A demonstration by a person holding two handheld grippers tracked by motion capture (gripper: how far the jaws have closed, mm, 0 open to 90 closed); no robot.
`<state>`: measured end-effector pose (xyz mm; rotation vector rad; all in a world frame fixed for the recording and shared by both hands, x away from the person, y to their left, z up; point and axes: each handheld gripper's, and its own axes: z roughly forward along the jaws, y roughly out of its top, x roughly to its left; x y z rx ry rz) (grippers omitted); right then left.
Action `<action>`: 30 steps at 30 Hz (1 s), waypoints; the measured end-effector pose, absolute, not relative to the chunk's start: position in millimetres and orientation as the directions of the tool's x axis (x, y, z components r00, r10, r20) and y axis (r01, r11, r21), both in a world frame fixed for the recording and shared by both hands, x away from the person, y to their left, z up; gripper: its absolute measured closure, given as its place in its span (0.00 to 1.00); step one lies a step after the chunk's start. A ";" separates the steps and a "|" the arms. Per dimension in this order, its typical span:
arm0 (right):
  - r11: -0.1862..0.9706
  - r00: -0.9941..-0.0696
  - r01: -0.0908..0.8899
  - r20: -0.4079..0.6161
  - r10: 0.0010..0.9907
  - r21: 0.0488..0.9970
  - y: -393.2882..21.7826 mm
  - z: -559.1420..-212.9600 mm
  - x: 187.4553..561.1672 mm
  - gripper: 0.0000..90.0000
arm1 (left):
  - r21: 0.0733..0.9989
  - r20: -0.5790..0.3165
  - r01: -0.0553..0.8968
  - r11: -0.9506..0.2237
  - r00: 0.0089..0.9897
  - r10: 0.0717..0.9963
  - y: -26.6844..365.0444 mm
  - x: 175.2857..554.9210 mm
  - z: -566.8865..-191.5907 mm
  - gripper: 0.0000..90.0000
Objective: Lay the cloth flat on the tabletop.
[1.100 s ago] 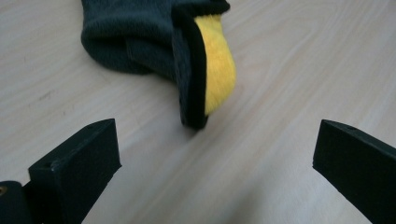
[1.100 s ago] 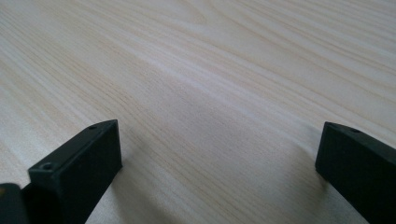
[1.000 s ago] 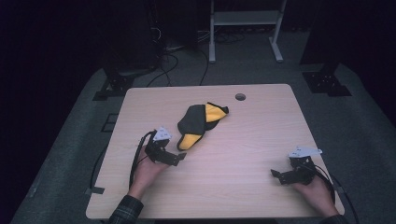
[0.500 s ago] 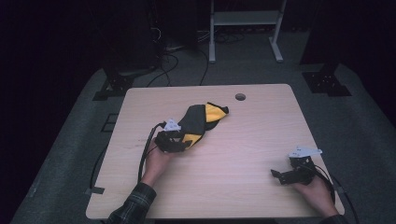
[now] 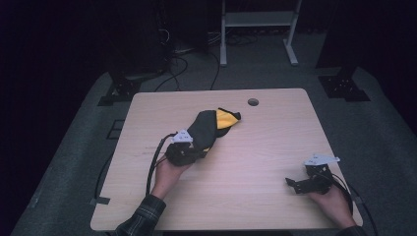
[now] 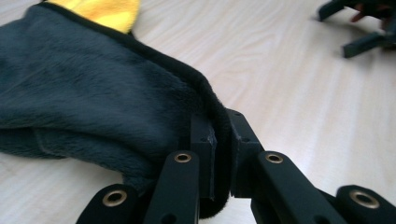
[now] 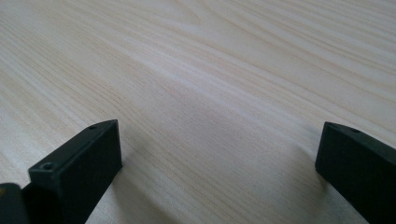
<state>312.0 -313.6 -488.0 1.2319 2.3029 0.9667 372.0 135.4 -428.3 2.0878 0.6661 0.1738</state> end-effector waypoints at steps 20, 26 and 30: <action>0.388 -0.558 0.587 0.009 0.830 0.711 -313.7 -488.0 312.0 0.00 | 0.793 -0.199 0.393 -0.467 0.890 0.411 135.7 289.5 -430.2 0.88; 0.386 -0.555 0.589 0.008 0.832 0.710 -313.8 -488.0 312.5 0.00 | 0.808 -0.160 0.376 -0.454 0.881 0.445 132.9 295.7 -418.1 0.57; 0.385 -0.554 0.590 0.008 0.833 0.710 -313.8 -488.0 312.6 0.00 | 0.820 -0.138 0.363 -0.442 0.875 0.464 128.0 309.1 -405.6 0.46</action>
